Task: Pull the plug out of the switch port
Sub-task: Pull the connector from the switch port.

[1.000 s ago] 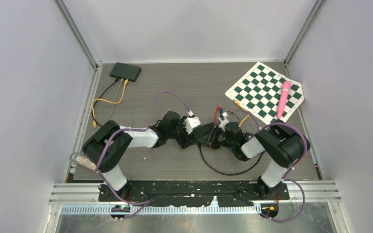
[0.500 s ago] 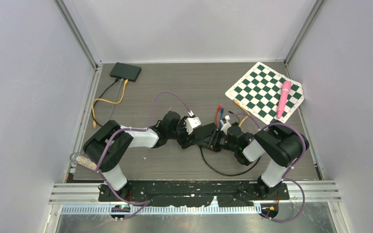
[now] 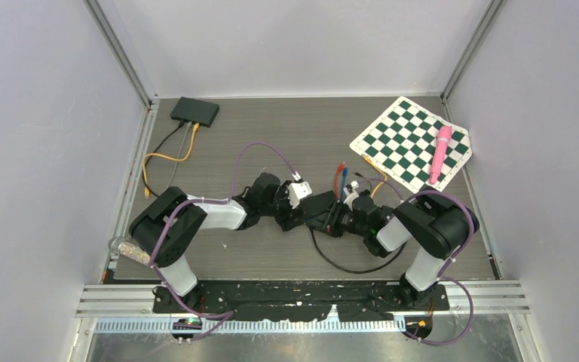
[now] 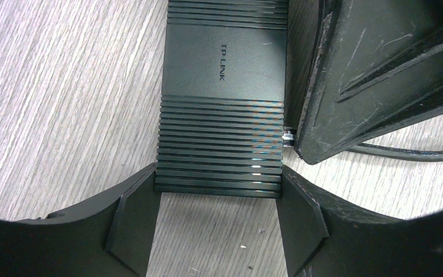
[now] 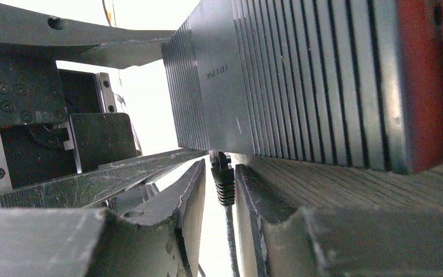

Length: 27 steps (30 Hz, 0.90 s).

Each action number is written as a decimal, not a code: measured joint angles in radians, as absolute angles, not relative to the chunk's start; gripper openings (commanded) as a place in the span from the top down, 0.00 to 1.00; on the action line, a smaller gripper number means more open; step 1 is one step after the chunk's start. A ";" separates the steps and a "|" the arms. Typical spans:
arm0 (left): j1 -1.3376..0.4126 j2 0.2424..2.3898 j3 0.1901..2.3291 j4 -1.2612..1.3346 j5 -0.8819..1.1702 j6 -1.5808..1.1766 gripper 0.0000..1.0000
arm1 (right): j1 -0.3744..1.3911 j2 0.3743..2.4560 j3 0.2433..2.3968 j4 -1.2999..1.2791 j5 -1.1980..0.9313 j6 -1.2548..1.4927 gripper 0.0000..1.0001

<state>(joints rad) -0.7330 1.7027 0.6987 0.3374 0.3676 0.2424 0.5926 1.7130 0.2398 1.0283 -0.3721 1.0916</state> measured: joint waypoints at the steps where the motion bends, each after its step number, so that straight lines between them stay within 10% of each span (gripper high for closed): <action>1: -0.733 1.703 0.699 0.337 0.368 0.242 0.56 | 0.593 1.713 0.243 1.022 -0.369 1.103 0.66; 27: -0.728 1.703 0.699 0.342 0.359 0.238 0.58 | 0.558 1.772 0.270 1.044 -0.388 1.229 0.69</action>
<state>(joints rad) -0.7280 1.7035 0.6987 0.3420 0.3588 0.2382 0.5579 1.7721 0.2695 1.0443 -0.3878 1.2293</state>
